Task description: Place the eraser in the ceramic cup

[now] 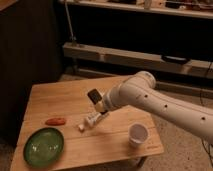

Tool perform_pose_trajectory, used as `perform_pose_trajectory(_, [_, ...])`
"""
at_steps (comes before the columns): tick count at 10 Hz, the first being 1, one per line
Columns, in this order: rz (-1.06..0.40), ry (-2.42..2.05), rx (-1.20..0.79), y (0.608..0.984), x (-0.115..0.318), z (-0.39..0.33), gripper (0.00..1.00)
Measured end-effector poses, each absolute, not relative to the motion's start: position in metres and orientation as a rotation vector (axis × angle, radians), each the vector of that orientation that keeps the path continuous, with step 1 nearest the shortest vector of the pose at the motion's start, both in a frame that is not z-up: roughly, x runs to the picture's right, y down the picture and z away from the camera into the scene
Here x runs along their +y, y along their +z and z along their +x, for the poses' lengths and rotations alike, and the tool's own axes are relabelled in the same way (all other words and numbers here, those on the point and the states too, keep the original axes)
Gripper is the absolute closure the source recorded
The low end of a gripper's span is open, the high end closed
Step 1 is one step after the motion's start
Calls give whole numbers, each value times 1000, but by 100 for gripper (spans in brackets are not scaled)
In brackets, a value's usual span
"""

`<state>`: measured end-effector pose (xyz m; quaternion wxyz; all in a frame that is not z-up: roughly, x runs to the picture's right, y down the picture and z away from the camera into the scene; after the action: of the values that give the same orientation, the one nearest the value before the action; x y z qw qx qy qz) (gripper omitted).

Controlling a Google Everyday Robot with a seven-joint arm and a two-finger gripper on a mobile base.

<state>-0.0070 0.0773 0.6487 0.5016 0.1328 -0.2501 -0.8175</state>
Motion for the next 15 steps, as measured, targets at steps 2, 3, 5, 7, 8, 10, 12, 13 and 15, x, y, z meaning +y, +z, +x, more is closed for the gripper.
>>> perform_pose_trajectory(2, [270,-1933,-550,638,92,21,95])
perform_pose_trajectory(3, [257,-1917,-529,634,97,31,95])
perform_pose_trajectory(5, [238,-1879,-474,625,108,56,95])
perform_pose_trajectory(7, [253,-1845,-419,619,114,75,95])
perform_pose_trajectory(8, [265,-1842,-397,619,116,81,95])
perform_pose_trajectory(10, [285,-1847,-366,619,121,97,95])
perform_pose_trajectory(12, [290,-1850,-362,621,128,106,95])
perform_pose_trajectory(13, [282,-1849,-365,621,132,112,95])
perform_pose_trajectory(15, [263,-1838,-374,620,141,125,95])
